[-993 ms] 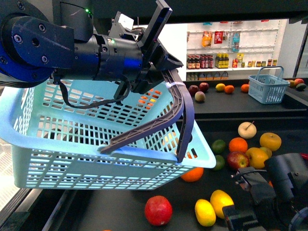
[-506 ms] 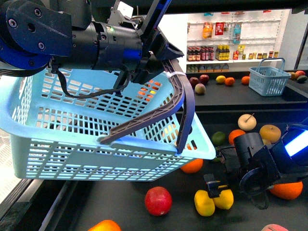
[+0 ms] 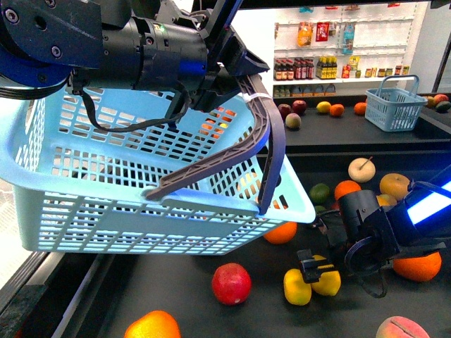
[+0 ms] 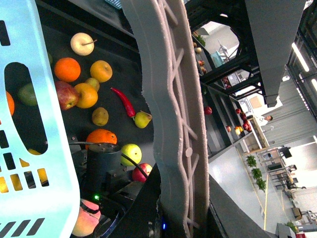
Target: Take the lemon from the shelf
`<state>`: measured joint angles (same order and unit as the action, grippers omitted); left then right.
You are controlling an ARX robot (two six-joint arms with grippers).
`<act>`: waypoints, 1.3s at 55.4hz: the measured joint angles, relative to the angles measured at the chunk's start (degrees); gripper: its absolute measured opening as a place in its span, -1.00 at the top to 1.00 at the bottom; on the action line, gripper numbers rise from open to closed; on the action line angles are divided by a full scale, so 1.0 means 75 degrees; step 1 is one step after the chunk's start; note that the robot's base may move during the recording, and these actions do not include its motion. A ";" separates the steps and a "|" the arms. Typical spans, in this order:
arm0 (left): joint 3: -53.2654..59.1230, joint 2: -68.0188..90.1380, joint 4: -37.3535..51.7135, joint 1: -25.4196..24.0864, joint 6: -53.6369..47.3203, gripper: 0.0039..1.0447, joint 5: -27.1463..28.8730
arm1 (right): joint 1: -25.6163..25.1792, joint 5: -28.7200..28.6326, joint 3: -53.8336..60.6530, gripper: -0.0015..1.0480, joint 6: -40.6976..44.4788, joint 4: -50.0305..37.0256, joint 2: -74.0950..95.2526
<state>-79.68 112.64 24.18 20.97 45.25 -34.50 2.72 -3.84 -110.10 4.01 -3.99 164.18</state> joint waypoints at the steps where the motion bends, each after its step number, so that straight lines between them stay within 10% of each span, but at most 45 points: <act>1: 0.0000 0.0000 0.0000 0.0000 0.0000 0.79 0.0000 | 0.0000 -0.0003 -0.0003 -0.86 0.0000 0.0000 0.0006; 13: 0.0000 0.0000 0.0000 0.0000 0.0000 0.79 0.0000 | -0.0006 -0.0038 -0.0125 -0.86 -0.0009 0.0117 0.0128; 29: 0.0000 0.0000 0.0000 0.0000 0.0000 0.79 0.0003 | -0.0015 -0.0055 -0.0137 -0.24 -0.0015 0.0187 0.0265; 49: 0.0000 0.0000 0.0000 0.0000 0.0003 0.79 0.0000 | -0.0469 -0.0254 0.1480 -0.23 0.0108 -0.1157 -0.0892; 72: 0.0000 0.0000 0.0000 0.0000 0.0000 0.79 0.0000 | -0.1032 -0.2387 0.4409 -0.23 -0.0927 -0.2605 -0.5779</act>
<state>-79.68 112.64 24.18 20.97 45.25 -34.50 -5.02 -21.74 -77.03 -2.94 -23.53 120.84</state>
